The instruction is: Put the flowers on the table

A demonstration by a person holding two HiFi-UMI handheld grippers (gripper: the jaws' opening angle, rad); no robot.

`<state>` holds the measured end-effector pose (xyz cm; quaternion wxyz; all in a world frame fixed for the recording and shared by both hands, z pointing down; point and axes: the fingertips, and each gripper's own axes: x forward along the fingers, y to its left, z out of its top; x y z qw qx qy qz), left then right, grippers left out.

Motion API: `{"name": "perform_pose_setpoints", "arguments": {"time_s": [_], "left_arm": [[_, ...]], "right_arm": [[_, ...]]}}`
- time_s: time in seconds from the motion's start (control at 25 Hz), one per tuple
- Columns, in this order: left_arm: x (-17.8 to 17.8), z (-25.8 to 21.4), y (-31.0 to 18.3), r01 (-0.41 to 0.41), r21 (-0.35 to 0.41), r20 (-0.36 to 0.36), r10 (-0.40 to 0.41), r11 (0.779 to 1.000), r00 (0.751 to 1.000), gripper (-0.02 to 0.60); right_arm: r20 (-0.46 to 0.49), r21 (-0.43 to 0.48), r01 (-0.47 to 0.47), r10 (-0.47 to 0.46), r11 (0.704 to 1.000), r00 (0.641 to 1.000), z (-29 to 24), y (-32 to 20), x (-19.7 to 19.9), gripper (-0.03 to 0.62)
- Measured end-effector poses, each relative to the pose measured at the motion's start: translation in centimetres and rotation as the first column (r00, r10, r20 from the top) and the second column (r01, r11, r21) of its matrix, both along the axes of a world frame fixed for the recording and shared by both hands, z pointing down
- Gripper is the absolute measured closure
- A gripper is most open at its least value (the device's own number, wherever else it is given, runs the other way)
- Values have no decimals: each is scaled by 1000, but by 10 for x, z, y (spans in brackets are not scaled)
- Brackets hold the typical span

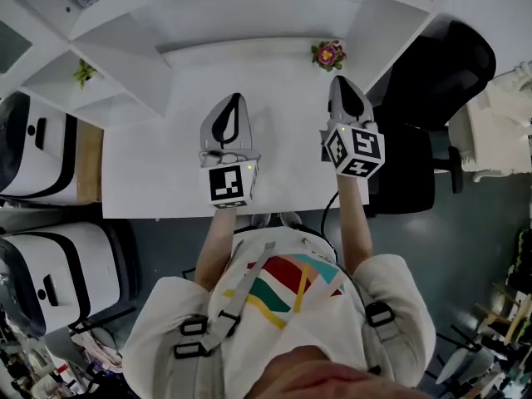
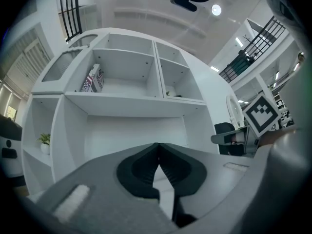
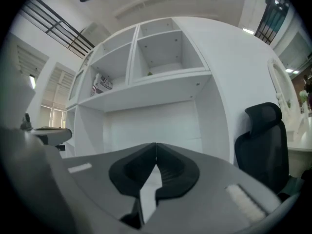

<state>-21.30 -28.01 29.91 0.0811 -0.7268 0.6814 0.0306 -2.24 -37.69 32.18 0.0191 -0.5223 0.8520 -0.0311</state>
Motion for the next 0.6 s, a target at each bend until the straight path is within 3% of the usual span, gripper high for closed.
{"name": "perform_pose_setpoints", "arguments": {"time_s": [0.16,0.32,0.6], "left_arm": [[-6,-6,9,9,12,9,-9,1000,1000,577],[-12,-4,19,7,9,22,-7,1000,1000,577],[-16,10,24,0,-17,12,0,1000,1000,577]], "right_arm": [[3,46,26,-26,999,1000,-15,30,-15,592],[6,19,91,-91,996,996,-5,57,-39,592],[-73,-14,191,-192,981,979,14,89,-78,592]]}}
